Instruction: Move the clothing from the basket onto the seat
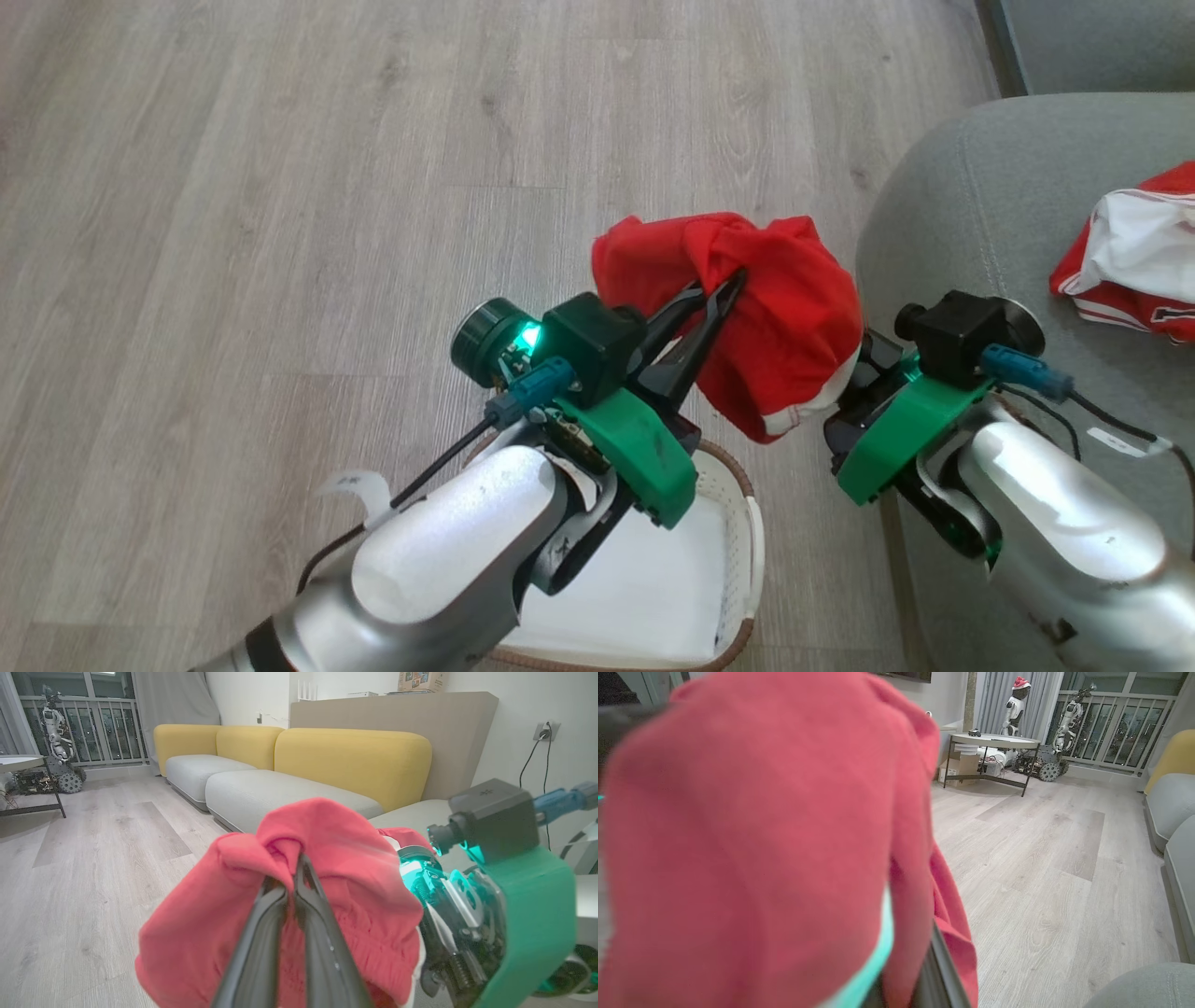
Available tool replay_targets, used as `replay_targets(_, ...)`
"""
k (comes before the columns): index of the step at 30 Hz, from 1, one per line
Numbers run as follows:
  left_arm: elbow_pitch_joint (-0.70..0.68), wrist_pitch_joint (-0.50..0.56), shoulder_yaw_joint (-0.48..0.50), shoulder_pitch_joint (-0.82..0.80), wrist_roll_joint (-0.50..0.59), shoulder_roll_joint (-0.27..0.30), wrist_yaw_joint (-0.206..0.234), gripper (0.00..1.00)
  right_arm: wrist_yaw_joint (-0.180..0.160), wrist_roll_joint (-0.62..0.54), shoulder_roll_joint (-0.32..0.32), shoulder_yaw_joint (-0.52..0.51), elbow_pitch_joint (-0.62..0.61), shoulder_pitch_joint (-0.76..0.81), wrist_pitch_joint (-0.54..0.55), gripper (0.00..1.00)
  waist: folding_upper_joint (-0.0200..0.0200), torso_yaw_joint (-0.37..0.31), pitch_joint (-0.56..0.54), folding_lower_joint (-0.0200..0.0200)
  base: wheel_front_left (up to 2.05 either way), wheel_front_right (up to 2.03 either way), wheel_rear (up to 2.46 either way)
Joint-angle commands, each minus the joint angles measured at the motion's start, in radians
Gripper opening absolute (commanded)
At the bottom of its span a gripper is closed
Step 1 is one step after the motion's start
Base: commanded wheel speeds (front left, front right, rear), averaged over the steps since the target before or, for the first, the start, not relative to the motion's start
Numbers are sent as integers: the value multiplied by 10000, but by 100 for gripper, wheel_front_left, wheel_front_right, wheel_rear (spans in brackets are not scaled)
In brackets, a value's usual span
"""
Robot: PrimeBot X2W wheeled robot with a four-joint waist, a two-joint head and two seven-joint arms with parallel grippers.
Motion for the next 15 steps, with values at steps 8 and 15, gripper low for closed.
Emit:
replay_targets(8,-176,-283,380,-238,-116,107,75,100,-2,-122,70,-1003,-624,412,-65,0,0,-198,-62,0,0,0,0)
replay_targets(15,-124,-426,439,-78,-197,226,117,100,-2,-444,189,-2075,-1045,1016,-65,0,0,-404,-204,0,0,0,0)
